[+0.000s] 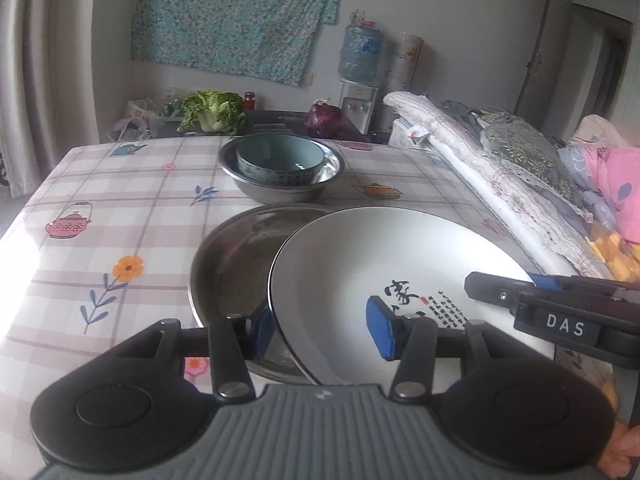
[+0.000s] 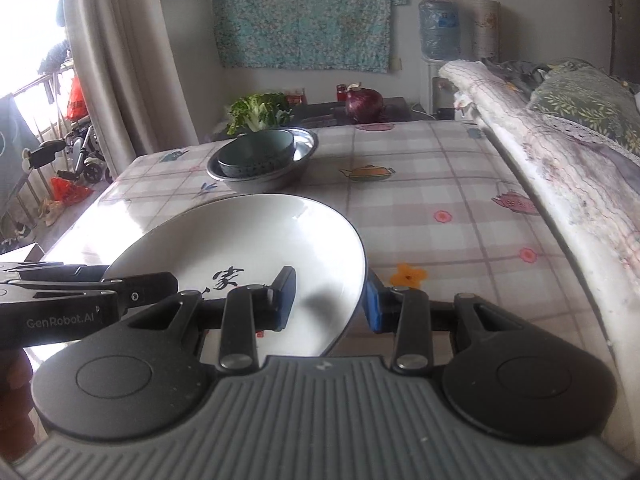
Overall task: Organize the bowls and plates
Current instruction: 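Lower the white plate onto the stainless plates and open both tools, then move both tools to the rim of the stainless basin holding the teal bowl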
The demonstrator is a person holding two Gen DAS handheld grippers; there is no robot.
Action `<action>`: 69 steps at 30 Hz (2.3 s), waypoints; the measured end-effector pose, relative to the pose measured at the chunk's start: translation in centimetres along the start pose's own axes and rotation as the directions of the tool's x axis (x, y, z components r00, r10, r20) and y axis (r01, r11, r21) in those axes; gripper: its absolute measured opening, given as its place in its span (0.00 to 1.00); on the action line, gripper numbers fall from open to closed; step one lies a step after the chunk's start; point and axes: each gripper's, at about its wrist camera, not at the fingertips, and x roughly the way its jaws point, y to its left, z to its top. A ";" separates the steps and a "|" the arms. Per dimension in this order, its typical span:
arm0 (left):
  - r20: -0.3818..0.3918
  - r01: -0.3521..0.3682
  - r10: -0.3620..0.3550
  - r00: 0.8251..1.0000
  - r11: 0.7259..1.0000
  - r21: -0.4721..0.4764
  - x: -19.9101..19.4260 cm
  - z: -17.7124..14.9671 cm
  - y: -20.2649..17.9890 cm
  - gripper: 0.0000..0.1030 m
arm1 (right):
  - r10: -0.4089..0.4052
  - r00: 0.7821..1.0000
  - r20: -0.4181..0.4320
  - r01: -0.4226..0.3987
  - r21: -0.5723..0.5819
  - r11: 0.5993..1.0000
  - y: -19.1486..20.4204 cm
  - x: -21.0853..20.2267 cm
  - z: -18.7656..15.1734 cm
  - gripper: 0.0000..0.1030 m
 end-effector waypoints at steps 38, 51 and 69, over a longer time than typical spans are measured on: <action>-0.047 -0.089 0.086 0.995 0.995 -0.055 3.4 0.9 4.6 0.49 | 0.020 0.999 -0.025 -0.020 0.019 1.000 2.0 7.9 2.8 0.57; -0.045 -0.103 0.100 0.994 0.993 -0.054 2.2 0.9 4.2 0.67 | 0.026 0.999 -0.040 -0.024 0.052 0.998 2.0 6.0 1.2 0.76; -0.058 -0.113 0.110 0.992 0.993 -0.034 0.9 0.6 4.1 0.74 | 0.031 0.999 -0.027 -0.030 0.037 0.999 3.0 3.8 1.2 0.78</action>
